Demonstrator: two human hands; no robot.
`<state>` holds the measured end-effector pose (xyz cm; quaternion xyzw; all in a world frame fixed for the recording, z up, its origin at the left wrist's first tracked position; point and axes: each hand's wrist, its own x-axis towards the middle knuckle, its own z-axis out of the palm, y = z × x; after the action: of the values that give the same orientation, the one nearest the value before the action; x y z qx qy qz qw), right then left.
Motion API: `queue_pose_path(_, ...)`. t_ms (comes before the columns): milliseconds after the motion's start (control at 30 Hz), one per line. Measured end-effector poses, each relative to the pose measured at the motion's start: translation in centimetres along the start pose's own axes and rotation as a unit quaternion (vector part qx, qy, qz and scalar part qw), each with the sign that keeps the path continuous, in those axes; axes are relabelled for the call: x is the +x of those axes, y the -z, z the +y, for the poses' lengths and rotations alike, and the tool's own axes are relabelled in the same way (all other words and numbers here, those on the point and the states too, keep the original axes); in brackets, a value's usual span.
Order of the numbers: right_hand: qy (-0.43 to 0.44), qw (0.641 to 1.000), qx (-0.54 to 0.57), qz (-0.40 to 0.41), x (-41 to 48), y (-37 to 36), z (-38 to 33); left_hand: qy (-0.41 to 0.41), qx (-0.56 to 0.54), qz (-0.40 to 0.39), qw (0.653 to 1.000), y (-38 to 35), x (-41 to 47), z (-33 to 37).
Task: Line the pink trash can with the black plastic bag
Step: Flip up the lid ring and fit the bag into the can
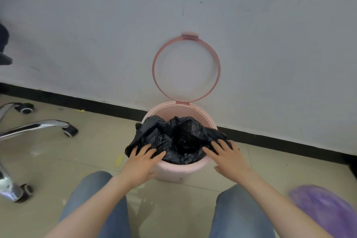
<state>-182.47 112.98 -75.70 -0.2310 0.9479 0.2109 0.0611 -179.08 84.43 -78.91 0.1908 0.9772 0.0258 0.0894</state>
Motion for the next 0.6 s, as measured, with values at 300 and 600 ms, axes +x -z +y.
queue_pose_path(300,-0.094,0.990,0.053,0.092,1.2,0.7,2.8,-0.067,-0.012,0.173,0.982,2.3,0.2,-4.9)
queue_pose_path(600,0.058,0.974,0.101,0.193,-1.7,-3.2,1.8,-0.043,0.006,0.181,0.983,0.0,-3.5,-4.2)
